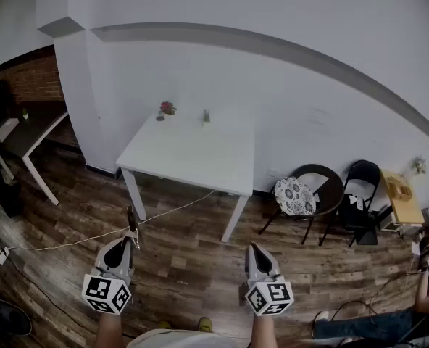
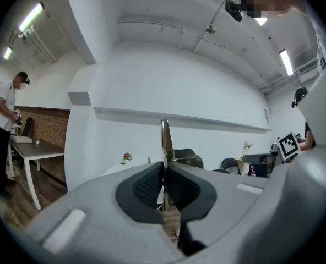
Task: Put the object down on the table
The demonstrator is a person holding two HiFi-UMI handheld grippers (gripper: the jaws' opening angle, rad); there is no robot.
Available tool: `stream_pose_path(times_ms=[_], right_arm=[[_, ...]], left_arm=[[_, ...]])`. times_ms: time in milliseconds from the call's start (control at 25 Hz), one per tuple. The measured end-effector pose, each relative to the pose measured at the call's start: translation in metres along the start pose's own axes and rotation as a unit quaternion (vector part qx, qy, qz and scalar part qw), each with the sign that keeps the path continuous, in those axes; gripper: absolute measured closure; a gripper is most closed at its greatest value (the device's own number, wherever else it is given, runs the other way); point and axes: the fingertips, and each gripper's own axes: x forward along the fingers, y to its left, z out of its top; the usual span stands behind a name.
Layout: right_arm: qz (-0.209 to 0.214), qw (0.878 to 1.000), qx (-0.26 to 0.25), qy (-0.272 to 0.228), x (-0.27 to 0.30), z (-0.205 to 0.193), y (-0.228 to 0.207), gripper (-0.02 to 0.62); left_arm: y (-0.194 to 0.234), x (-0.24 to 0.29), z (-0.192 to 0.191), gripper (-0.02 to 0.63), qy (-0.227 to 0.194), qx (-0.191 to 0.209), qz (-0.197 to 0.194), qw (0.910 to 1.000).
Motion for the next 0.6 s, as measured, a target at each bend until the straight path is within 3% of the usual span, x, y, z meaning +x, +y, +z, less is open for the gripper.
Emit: stream_pose_path(times_ms=[600], right_arm=[[-0.006, 1.0, 0.001, -0.005, -0.006, 0.001, -0.022, 0.592]], left_arm=[[-0.02, 0.024, -0.008, 0.597, 0.015, 0.003, -0.011, 0.9998]])
